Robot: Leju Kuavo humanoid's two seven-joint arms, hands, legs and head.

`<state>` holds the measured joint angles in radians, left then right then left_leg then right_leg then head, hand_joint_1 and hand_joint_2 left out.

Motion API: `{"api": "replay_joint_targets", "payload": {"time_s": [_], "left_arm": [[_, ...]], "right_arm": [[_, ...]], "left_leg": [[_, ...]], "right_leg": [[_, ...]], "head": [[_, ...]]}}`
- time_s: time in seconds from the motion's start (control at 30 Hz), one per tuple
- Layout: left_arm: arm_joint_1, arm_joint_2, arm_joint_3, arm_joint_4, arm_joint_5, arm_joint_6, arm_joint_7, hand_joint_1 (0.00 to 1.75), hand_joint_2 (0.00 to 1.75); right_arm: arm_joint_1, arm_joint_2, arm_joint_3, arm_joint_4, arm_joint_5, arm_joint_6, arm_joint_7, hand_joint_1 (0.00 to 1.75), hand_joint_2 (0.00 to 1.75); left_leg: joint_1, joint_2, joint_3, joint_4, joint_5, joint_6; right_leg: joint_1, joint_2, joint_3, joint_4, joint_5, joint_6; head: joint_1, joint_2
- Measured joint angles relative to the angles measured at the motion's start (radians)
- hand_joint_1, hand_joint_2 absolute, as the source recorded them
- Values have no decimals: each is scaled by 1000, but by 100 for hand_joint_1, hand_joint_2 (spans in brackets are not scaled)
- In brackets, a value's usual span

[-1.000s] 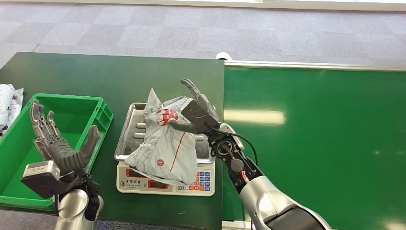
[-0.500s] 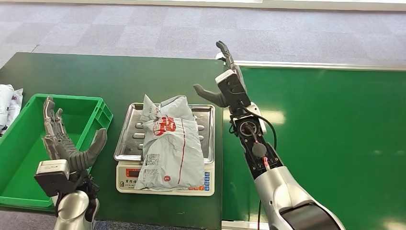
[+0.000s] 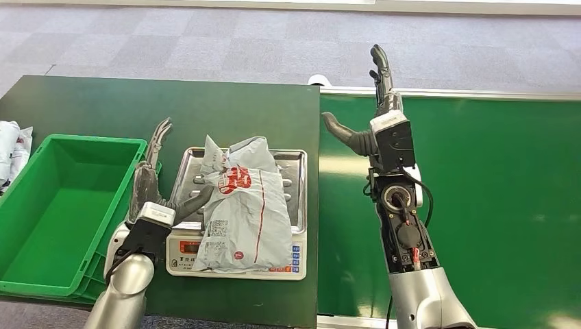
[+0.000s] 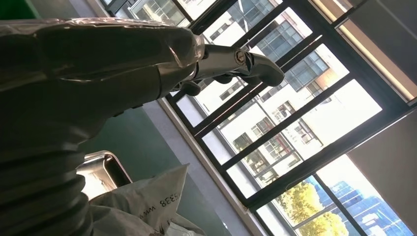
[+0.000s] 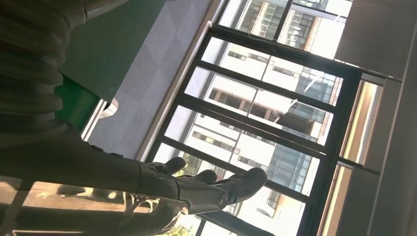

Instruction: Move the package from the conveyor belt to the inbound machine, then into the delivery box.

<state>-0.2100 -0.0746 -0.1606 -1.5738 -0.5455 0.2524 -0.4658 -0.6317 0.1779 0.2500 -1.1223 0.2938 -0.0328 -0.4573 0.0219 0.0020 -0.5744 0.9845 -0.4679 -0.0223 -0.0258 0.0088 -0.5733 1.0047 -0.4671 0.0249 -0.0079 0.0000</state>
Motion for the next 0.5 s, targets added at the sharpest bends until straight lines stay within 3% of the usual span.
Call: {"api": "replay_joint_targets", "payload": {"time_s": [0.2,0.33,0.5], "left_arm": [[-63,27,-50,76,-116,-51,61,0,175],[-173,50,-88,252,-138,-113,75,0,175],[-261,62,-110,408,-140,-118,69,0,175]], "right_arm": [[92,-33,-11,-132,87,-42,27,0,175],[185,-69,-48,-233,68,-32,36,0,175],[238,-96,-86,-284,52,-20,32,0,175]], "left_leg": [[0,-2,0,0,0,0],[0,-1,0,0,0,0],[-1,2,0,0,0,0]], "right_leg": [[0,-1,0,0,0,0],[0,-1,1,0,0,0],[-1,2,0,0,2,0]], "head": [[0,0],[0,0],[0,0]]}}
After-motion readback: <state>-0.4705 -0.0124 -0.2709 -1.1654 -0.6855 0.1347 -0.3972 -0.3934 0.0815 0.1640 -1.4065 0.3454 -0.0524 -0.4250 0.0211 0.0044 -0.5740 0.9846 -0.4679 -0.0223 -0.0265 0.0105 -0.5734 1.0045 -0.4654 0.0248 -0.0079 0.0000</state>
